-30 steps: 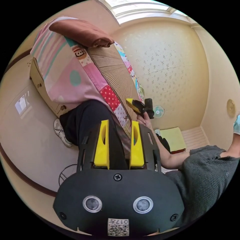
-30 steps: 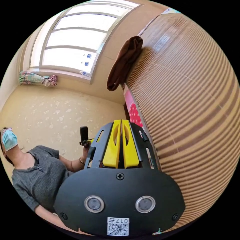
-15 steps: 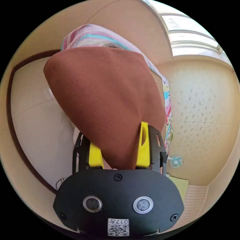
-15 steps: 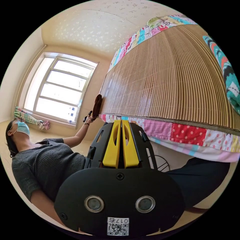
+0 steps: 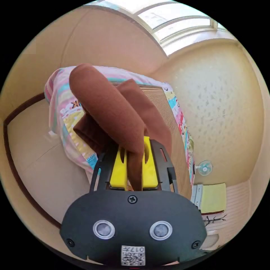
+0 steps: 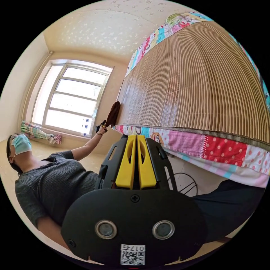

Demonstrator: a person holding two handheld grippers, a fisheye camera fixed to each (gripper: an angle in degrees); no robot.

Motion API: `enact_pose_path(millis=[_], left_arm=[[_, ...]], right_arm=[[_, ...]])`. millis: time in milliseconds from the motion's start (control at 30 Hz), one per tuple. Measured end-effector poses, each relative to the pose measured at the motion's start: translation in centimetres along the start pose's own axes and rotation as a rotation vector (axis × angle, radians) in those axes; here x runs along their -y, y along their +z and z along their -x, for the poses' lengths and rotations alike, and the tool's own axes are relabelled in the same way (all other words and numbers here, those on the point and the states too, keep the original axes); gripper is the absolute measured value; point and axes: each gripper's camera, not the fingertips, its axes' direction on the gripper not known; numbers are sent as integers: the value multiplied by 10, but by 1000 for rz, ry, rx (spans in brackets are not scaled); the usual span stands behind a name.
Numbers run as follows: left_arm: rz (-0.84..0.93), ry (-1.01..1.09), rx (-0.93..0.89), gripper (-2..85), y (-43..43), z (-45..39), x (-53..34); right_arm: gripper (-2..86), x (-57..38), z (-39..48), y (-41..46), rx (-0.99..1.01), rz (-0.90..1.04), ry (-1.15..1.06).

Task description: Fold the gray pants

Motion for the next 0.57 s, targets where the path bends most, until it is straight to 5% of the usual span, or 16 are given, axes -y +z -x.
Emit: enact_pose_path(millis=[300, 433, 567], left_arm=[[-134, -66, -63, 123, -6, 68, -154], [-105, 56, 82, 133, -20, 45, -217], [49, 393, 303, 117, -15, -13, -324]], right_arm=[[19, -63, -1, -49, -147, -180, 98], [67, -83, 43, -108, -531, -468, 92], [136, -109, 82, -161, -790, -870, 208]])
